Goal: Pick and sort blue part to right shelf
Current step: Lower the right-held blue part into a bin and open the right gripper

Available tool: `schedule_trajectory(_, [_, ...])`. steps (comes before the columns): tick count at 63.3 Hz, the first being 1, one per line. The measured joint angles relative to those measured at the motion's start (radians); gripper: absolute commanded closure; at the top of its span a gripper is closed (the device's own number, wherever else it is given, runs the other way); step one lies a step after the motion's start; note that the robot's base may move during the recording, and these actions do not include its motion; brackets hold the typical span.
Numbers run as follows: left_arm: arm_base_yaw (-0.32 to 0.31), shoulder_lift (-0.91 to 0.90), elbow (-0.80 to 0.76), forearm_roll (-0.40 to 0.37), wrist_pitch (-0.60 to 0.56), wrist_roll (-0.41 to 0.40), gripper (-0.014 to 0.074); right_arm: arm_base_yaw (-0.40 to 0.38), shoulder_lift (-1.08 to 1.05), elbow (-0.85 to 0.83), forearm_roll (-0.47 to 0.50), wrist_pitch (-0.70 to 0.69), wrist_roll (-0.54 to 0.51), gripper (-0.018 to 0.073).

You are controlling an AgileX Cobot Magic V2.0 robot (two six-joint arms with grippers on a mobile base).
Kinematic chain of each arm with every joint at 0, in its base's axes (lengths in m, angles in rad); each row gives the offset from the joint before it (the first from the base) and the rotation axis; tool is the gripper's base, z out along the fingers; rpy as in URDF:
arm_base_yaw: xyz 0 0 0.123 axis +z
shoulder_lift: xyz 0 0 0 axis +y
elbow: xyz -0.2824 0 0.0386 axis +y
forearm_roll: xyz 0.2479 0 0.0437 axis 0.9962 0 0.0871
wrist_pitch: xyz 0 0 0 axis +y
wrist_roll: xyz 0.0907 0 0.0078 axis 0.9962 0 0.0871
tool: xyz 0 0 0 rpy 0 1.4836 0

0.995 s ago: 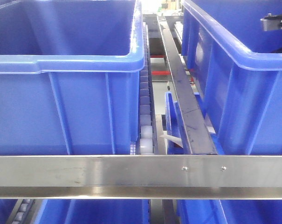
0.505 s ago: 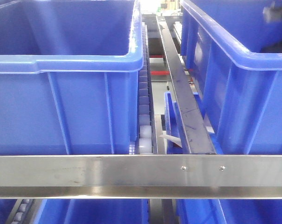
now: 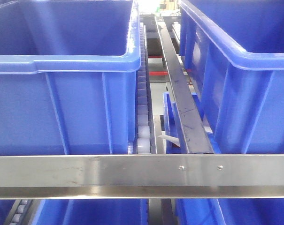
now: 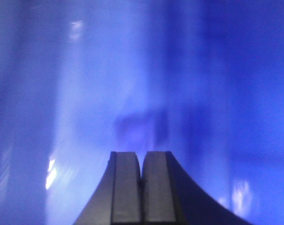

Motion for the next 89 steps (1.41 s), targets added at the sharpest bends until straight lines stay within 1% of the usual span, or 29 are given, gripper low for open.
schedule_trajectory(7, [0.000, 0.000, 0.000, 0.000, 0.000, 0.000, 0.0472, 0.042, -0.137, 0.162, 0.010, -0.051, 0.000, 0.0524])
schedule_trajectory(14, [0.000, 0.000, 0.000, 0.000, 0.000, 0.000, 0.0472, 0.067, -0.287, 0.311, 0.036, -0.108, 0.000, 0.0524])
schedule_trajectory(24, [0.000, 0.000, 0.000, 0.000, 0.000, 0.000, 0.0472, 0.071, -0.513, 0.533, 0.052, -0.164, 0.000, 0.0524])
schedule_trajectory(35, [0.000, 0.000, 0.000, 0.000, 0.000, 0.000, 0.0472, 0.073, -0.756, 0.676, 0.054, -0.167, 0.000, 0.0524])
schedule_trajectory(48, [0.000, 0.000, 0.000, 0.000, 0.000, 0.000, 0.0472, 0.073, -1.029, 0.719, 0.056, -0.163, 0.000, 0.0524])
schedule_trajectory(60, [0.000, 0.000, 0.000, 0.000, 0.000, 0.000, 0.0472, 0.073, -1.201, 0.719, 0.056, -0.194, 0.000, 0.0524])
schedule_trajectory(67, [0.000, 0.000, 0.000, 0.000, 0.000, 0.000, 0.0472, 0.073, -1.233, 0.719, 0.056, -0.222, 0.000, 0.0524])
schedule_trajectory(89, [0.000, 0.000, 0.000, 0.000, 0.000, 0.000, 0.0472, 0.073, -1.235, 0.719, 0.056, -0.227, 0.000, 0.0524])
